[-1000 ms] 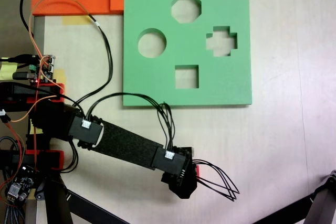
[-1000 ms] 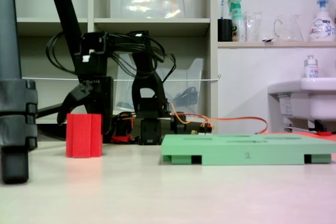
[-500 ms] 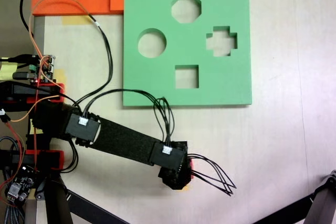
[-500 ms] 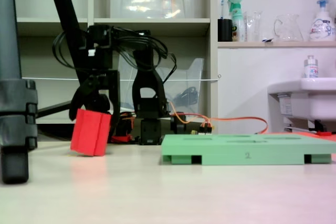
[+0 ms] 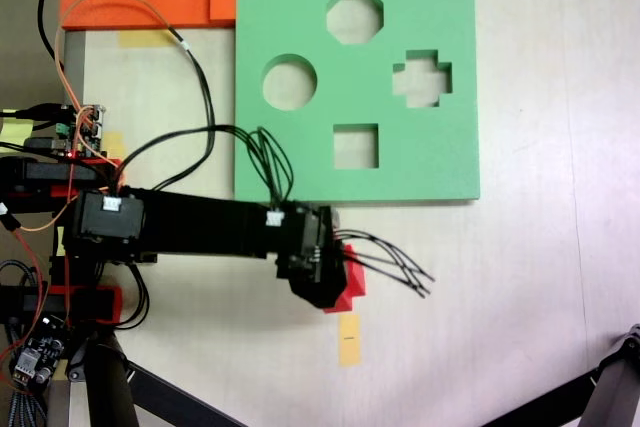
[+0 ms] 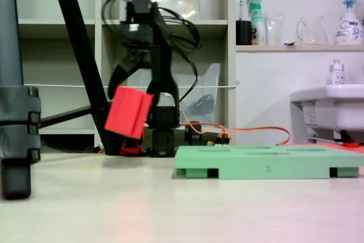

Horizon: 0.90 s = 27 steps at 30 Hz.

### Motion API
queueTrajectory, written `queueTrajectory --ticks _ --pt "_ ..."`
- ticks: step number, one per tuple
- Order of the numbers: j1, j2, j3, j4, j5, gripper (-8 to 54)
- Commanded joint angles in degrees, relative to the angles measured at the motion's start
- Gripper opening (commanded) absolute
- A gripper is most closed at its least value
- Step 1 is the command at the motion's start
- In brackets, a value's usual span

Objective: Put the cross columnar block into the corresponding hole

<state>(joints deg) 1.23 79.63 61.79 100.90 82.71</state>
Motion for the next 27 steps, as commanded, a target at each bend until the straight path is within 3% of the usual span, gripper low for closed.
queueTrajectory --ticks 1,4,9,27 --pt "-6.94 1.58 -6.94 2.72 9.23 22.4" --pt "-17.58 -1.67 -12.04 -2.99 22.85 22.2" --pt "-29.09 -5.8 -14.33 -13.27 34.01 22.2" --pt "-34.19 -11.95 -15.91 -32.08 39.81 22.2"
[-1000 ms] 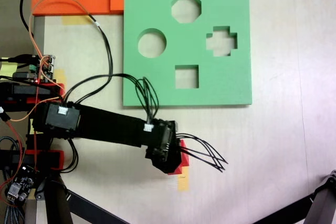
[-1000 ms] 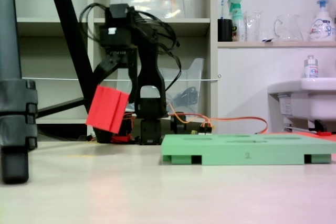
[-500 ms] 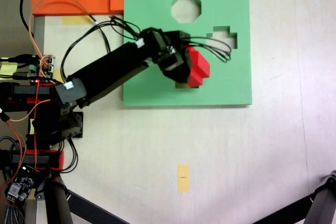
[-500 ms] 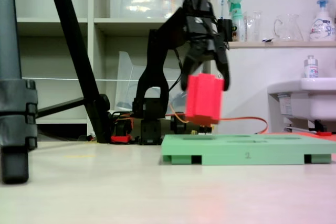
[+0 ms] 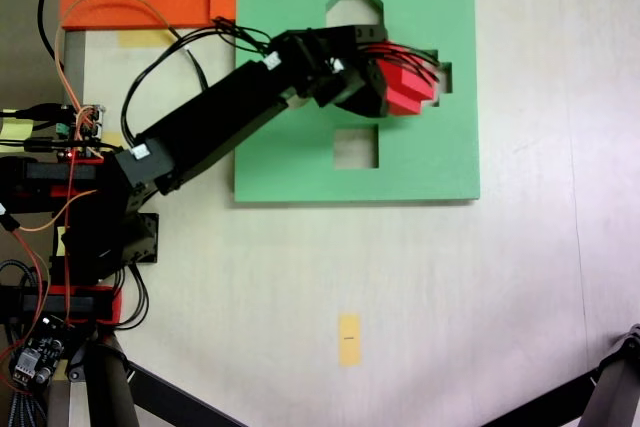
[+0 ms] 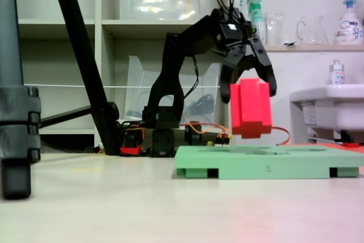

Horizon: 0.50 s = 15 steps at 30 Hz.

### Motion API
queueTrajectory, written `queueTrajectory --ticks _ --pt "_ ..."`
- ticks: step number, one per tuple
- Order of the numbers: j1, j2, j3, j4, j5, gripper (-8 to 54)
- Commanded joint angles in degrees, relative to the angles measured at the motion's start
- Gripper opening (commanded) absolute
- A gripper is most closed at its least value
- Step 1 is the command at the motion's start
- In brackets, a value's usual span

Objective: Put the cross columnar block into the corresponding hole

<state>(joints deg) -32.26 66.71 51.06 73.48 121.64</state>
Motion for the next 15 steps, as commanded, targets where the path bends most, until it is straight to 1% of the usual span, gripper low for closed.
queueTrajectory --ticks 1,6,15 --pt "-0.7 0.09 -5.71 -4.66 0.7 22.2" --pt "-0.7 -2.46 -6.42 -5.45 -2.46 22.3" --pt "-0.97 -5.54 -7.91 -5.45 -4.04 22.4"
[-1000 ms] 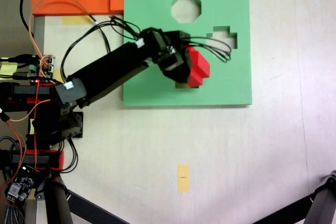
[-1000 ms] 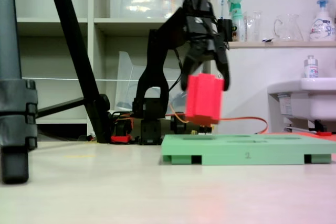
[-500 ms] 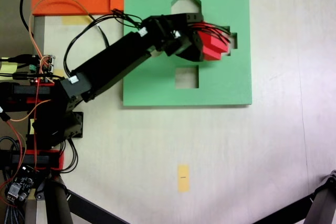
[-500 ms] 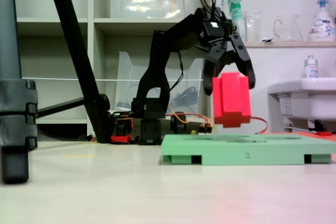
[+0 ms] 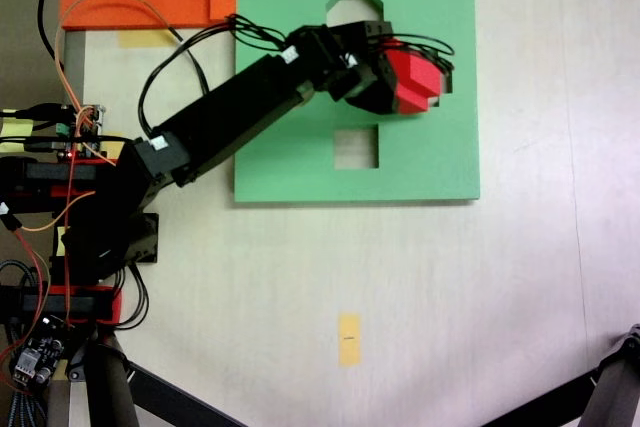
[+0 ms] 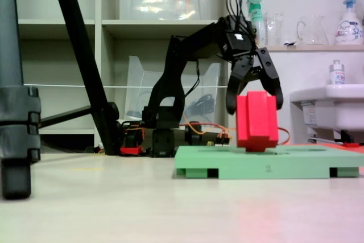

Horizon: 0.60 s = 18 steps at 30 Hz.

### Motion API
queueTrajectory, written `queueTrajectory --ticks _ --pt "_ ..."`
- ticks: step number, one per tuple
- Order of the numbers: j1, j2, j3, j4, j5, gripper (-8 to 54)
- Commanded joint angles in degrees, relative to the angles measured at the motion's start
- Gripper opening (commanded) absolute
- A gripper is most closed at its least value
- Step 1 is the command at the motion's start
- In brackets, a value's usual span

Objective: Put the cross columnar block into the corresponding hole

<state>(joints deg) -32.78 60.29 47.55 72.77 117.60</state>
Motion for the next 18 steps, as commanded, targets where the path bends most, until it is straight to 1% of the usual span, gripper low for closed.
queueTrajectory --ticks 1,18 --pt "-0.44 0.53 -4.48 -4.75 -0.09 22.4" --pt "-1.23 -3.78 -8.35 -4.75 -0.35 22.4"
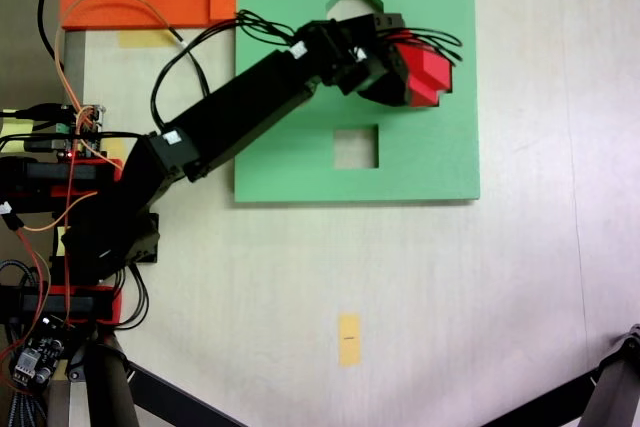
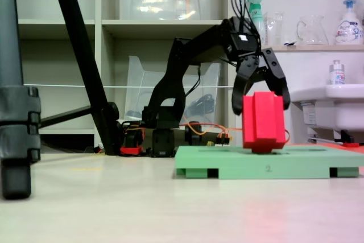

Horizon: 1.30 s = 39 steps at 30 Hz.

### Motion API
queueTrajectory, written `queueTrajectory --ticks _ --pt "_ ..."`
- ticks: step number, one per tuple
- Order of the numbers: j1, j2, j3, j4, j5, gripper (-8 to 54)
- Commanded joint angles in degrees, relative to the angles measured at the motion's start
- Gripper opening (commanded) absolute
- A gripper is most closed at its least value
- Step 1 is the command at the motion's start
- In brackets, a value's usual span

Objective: Put the cross columnar block into the corresponding hole

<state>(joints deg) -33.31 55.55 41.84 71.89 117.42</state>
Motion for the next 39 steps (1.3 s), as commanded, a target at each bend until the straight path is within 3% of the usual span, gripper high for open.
queueTrajectory --ticks 1,19,31,36,39 --pt "-0.79 0.88 -2.72 -3.87 -0.18 22.4" --pt "-0.88 -4.83 -4.04 -3.6 0.0 23.0" --pt "1.23 -7.21 -9.4 -3.6 0.0 30.8" --pt "0.88 -8.0 -9.32 -3.16 0.18 36.3" --pt "-0.09 -6.33 -9.4 -0.62 0.35 49.4"
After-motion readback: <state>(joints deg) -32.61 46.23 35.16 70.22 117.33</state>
